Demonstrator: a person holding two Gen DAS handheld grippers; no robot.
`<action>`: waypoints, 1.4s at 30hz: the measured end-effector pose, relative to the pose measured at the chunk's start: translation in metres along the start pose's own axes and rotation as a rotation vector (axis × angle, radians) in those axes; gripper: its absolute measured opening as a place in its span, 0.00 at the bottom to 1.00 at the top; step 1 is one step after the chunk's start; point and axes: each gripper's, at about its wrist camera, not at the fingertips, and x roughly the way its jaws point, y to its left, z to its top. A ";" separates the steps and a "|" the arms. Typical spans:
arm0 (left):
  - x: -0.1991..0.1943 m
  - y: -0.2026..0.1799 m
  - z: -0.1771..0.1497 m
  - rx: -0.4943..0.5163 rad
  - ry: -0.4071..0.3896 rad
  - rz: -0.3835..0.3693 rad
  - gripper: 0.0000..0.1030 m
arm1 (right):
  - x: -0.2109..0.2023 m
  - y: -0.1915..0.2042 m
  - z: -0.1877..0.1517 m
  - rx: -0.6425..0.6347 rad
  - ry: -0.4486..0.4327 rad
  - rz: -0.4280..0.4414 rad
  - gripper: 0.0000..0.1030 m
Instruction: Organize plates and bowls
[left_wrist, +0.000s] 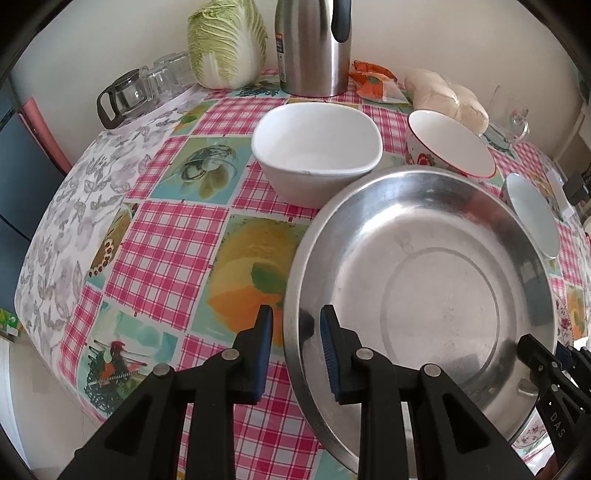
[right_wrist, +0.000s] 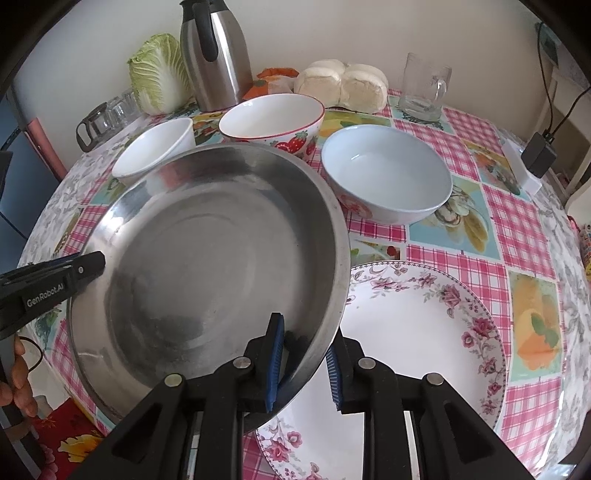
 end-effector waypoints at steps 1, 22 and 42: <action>-0.001 0.000 0.000 -0.001 -0.003 -0.001 0.27 | 0.000 -0.001 0.001 0.005 0.000 0.003 0.24; -0.009 -0.007 0.005 0.057 -0.060 0.048 0.88 | -0.018 -0.005 0.010 0.045 -0.115 0.017 0.88; -0.036 -0.020 0.008 0.077 -0.197 -0.134 1.00 | -0.022 -0.029 0.011 0.132 -0.156 -0.008 1.00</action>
